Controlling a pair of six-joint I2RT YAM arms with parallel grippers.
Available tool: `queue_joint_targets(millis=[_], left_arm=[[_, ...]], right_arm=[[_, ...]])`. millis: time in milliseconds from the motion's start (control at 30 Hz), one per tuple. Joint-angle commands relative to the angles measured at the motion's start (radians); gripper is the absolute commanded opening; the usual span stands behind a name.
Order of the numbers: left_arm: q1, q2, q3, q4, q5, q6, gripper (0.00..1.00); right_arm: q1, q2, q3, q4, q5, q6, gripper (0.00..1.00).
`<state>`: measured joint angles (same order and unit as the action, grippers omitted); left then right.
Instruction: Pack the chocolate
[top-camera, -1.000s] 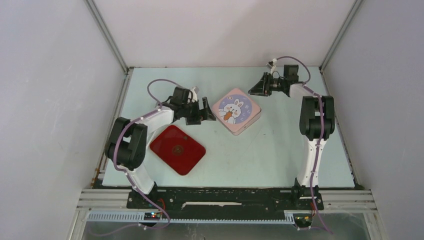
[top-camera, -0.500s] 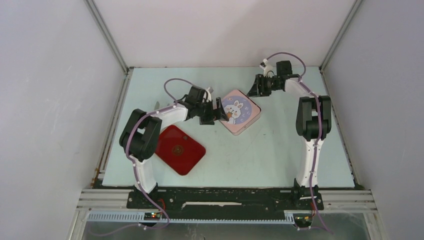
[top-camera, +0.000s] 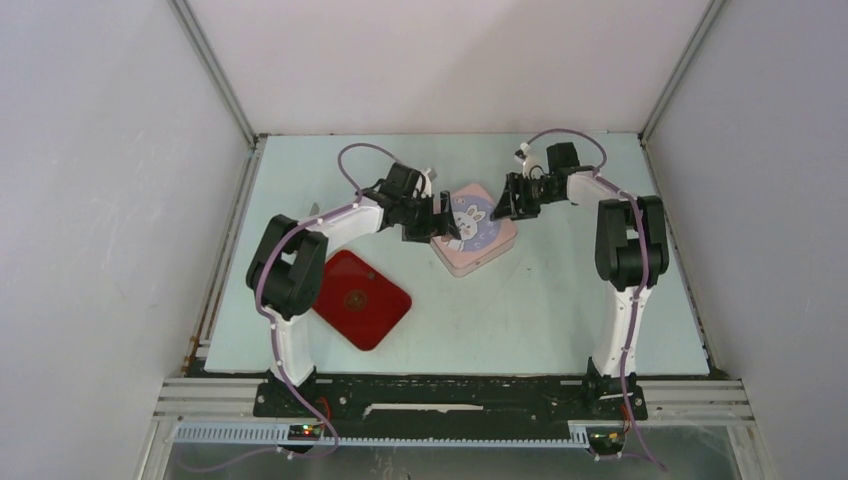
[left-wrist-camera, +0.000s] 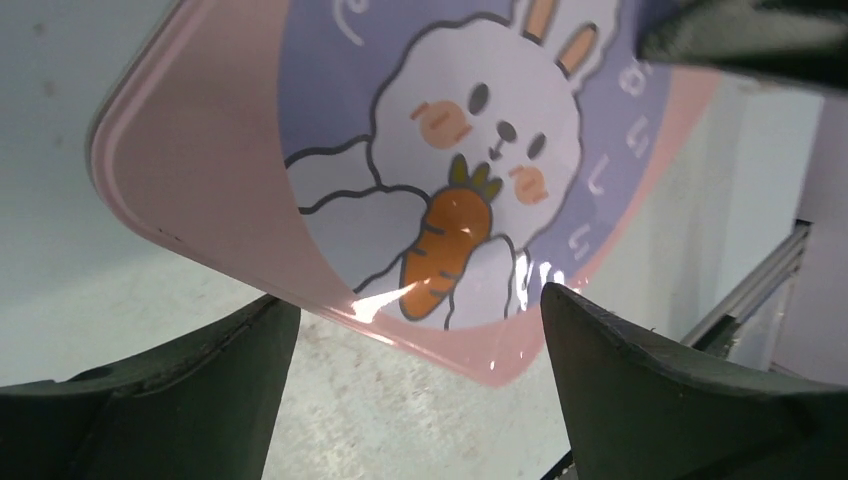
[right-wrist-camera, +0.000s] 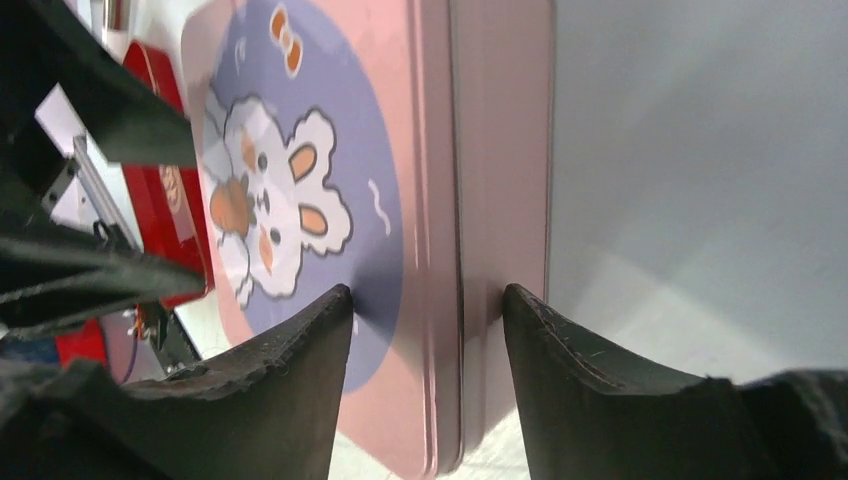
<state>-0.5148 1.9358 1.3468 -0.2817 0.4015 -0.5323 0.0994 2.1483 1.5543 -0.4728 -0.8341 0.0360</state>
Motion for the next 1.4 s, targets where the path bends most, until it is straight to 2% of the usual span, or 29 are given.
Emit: queue_joint_targets(millis=[0,167,300,400,533,633,700,733,767,833,900,1000,1100,1367], left_arm=[[0.012,-0.06,0.019,-0.087,-0.066,0.096,0.93],[0.035,-0.084,-0.011,-0.133,-0.068,0.144,0.93],[0.07,-0.11,-0.025,-0.199,-0.121,0.203,0.93],[0.089,-0.152,-0.028,-0.237,-0.263,0.28,0.97],[0.094,-0.261,-0.09,-0.195,-0.411,0.344,1.0],[0.104,-0.337,-0.11,-0.163,-0.562,0.32,1.0],[0.143,-0.355,-0.091,-0.19,-0.622,0.218,0.98],[0.165,-0.364,-0.091,-0.191,-0.588,0.177,0.98],[0.191,-0.371,-0.108,-0.141,-0.477,0.195,1.0],[0.228,-0.362,-0.152,-0.077,-0.254,0.256,0.78],[0.229,-0.323,-0.169,-0.082,-0.123,0.254,0.69],[0.229,-0.276,-0.221,-0.02,0.035,0.182,0.69],[0.214,-0.247,-0.218,0.013,0.083,0.179,0.67],[0.131,-0.12,-0.101,-0.097,0.052,0.219,0.6]], right_arm=[[0.041,-0.165,-0.145,0.092,-0.034,0.078,0.6],[0.053,-0.297,-0.298,0.192,0.01,0.181,0.61],[0.067,-0.355,-0.37,0.245,0.062,0.213,0.6],[0.058,-0.336,-0.366,0.249,0.088,0.205,0.61],[0.044,-0.285,-0.347,0.247,0.054,0.2,0.62],[0.041,-0.274,-0.331,0.226,0.053,0.172,0.63],[0.037,-0.279,-0.332,0.22,0.063,0.158,0.63],[0.035,-0.283,-0.332,0.217,0.072,0.153,0.63],[0.033,-0.286,-0.332,0.216,0.073,0.148,0.64],[0.038,-0.288,-0.325,0.204,0.056,0.131,0.66],[0.05,-0.28,-0.319,0.186,0.032,0.109,0.67],[0.071,-0.244,-0.294,0.15,0.014,0.087,0.63],[0.076,-0.217,-0.285,0.158,0.023,0.092,0.56],[0.025,-0.178,-0.269,0.149,0.054,0.127,0.44]])
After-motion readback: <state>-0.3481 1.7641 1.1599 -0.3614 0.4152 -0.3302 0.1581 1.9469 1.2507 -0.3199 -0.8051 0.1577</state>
